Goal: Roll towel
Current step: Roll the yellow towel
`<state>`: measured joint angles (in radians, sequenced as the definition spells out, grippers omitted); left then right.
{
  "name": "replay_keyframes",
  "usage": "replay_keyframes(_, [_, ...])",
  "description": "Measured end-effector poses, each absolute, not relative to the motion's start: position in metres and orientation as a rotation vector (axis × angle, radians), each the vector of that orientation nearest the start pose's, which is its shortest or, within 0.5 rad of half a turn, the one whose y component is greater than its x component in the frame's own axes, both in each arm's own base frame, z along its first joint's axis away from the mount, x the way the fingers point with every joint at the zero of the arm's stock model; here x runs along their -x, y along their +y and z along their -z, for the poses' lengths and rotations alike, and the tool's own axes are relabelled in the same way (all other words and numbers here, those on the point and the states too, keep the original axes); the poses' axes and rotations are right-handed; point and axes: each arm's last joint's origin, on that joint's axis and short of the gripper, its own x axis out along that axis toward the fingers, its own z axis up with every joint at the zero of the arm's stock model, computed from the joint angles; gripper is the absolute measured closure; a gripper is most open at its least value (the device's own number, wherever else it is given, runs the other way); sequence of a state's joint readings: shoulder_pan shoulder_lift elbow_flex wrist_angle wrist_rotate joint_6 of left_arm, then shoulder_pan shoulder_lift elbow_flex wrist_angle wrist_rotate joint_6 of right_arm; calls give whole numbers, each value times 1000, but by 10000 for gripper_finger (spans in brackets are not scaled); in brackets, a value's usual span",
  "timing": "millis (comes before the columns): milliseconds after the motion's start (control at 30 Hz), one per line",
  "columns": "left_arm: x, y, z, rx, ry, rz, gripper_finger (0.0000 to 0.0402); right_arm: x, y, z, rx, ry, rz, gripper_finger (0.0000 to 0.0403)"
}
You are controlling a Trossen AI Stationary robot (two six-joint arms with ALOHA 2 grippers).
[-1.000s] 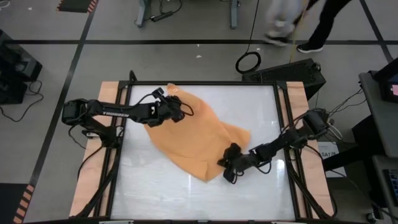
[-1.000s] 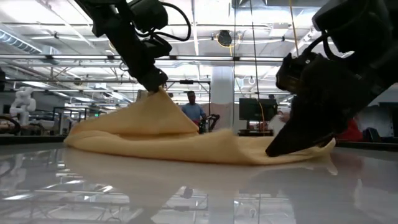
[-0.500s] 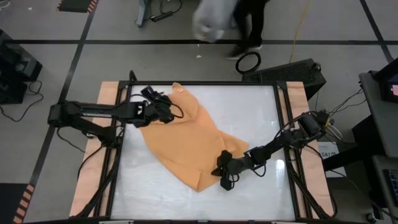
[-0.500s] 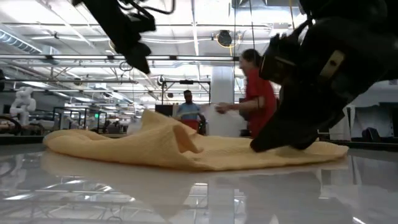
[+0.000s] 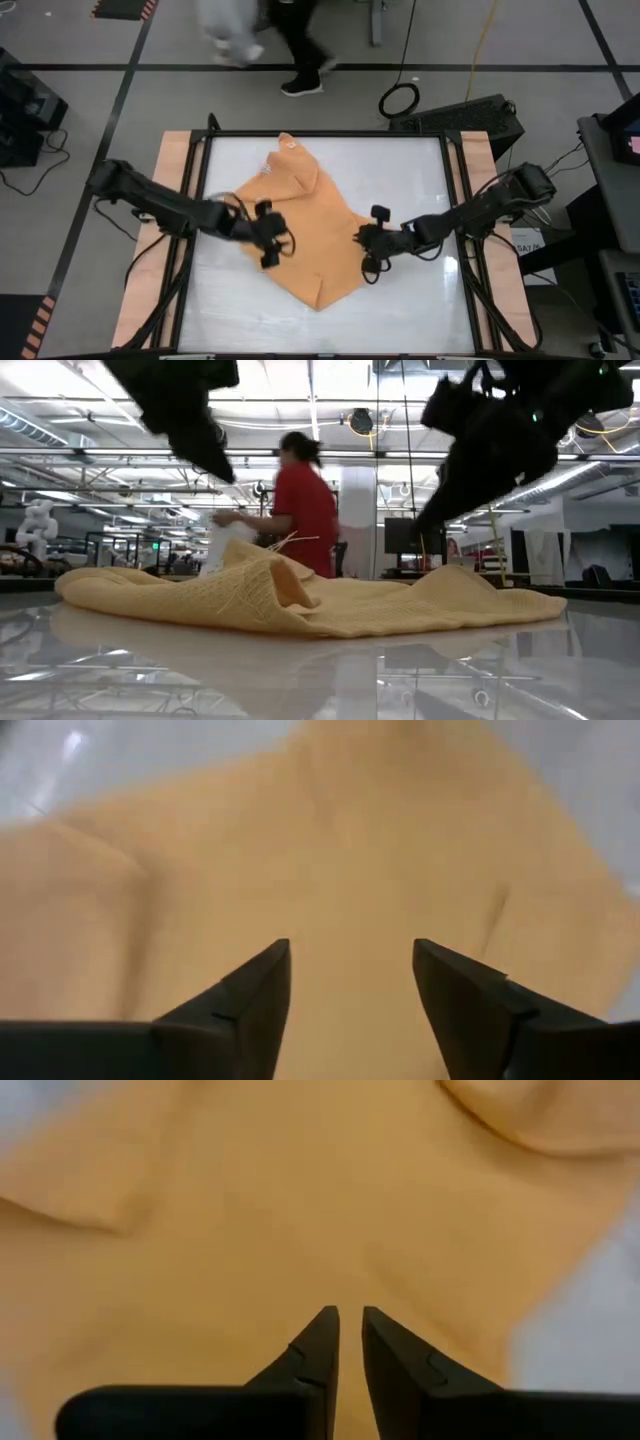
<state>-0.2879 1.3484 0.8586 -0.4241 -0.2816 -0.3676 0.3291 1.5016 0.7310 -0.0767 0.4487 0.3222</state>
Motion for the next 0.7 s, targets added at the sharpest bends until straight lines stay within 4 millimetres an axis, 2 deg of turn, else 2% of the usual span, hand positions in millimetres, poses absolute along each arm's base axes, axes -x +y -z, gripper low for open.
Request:
replay_keyframes(133, [-257,-85,-184,107,1003,-240,226,-260,73,-154,3,817,262,364])
replay_keyframes(333, [-254,-80,-136,75,1220,-427,272,-241,74,-126,-173,891,300,364])
replay_keyframes(533, [-268,-64,-116,-22,1201,-526,312,-225,92,-114,-346,912,318,364])
replay_keyframes(700, [-275,-45,-116,-143,1170,-562,335,-223,114,-116,-401,870,208,364])
